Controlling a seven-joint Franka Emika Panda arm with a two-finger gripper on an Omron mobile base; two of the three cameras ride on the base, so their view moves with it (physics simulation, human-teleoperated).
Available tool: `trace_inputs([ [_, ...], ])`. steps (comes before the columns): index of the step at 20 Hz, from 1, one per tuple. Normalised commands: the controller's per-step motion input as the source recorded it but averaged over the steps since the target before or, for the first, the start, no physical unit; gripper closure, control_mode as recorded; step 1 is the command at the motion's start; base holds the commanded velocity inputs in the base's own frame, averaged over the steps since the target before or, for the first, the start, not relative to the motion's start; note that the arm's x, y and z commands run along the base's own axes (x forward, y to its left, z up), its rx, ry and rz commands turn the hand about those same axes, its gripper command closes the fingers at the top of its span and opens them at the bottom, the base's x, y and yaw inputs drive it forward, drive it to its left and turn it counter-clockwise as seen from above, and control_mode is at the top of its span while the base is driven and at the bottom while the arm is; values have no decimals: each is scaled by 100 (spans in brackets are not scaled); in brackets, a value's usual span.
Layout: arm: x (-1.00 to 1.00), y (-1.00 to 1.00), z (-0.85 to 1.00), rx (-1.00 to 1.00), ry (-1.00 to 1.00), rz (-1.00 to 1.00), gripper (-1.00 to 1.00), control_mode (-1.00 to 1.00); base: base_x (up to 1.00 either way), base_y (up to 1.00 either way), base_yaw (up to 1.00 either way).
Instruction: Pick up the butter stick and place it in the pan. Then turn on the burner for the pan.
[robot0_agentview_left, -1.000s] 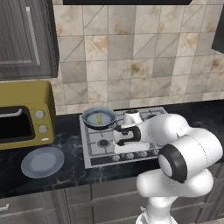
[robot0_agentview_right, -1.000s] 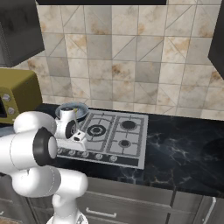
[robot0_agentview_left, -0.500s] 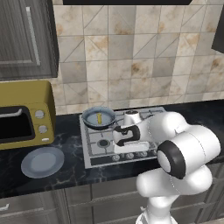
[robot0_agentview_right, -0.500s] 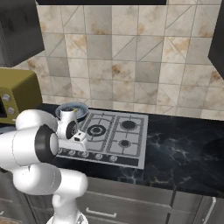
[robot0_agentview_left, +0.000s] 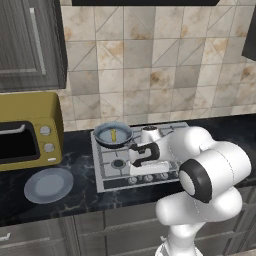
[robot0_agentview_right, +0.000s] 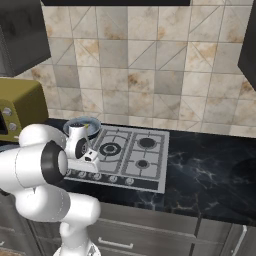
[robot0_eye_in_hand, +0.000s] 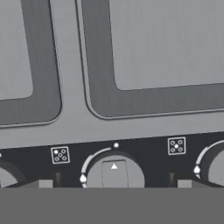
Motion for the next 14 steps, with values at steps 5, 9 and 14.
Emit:
trace_inputs([
  [5, 0, 4, -9, 0, 0, 0, 100, -100, 0, 0, 0],
  [9, 0, 0, 0, 0, 0, 0, 100, -100, 0, 0, 0],
  [14, 0, 0, 0, 0, 0, 0, 100, -100, 0, 0, 0],
])
